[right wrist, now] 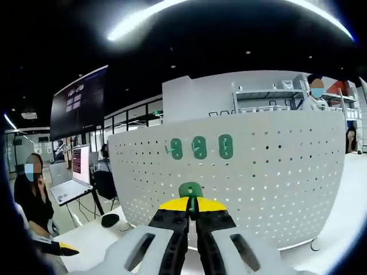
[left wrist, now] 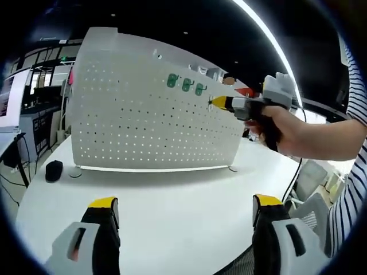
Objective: Insert the hook assembly into the mounting plate slot until the hook locks in place.
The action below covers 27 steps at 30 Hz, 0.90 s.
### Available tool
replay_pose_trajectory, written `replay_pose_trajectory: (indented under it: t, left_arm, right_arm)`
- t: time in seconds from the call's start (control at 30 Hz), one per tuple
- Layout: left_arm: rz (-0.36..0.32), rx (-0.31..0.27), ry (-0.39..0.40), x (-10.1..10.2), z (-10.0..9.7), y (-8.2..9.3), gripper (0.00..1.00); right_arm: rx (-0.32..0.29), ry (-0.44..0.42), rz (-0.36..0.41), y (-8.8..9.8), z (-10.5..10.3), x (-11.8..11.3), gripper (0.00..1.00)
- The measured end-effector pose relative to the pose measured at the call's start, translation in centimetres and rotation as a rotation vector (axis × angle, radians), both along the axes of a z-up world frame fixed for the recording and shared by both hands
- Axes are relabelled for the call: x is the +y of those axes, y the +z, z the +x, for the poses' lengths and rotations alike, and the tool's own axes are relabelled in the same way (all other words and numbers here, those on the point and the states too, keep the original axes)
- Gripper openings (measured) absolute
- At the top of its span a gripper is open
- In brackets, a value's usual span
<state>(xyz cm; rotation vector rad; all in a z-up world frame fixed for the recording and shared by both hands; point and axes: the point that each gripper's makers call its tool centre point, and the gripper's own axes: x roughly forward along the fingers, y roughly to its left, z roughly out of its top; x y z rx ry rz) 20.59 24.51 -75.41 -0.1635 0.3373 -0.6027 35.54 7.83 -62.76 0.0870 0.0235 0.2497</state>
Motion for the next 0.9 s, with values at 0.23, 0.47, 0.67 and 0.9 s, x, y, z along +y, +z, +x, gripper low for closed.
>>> replay_pose_trajectory:
  t: [0.23,0.47,0.67,0.9]
  left_arm:
    - [-0.007,0.004,0.003,0.0,0.0,0.0,0.98]
    - [-0.003,0.011,0.003,0.1,0.0,-0.1,0.97]
    - [0.001,0.021,0.003,0.1,0.0,-0.3,0.96]
    - [0.003,0.028,0.008,0.2,0.1,-0.4,0.95]
  right_arm:
    - [-0.015,-0.067,0.021,0.6,1.5,-2.4,0.00]
    - [-0.050,-0.110,0.013,2.2,3.7,-4.1,0.00]
    - [-0.070,-0.140,0.020,3.4,5.3,-5.1,0.00]
    - [-0.089,-0.187,0.023,4.5,7.0,-6.6,0.00]
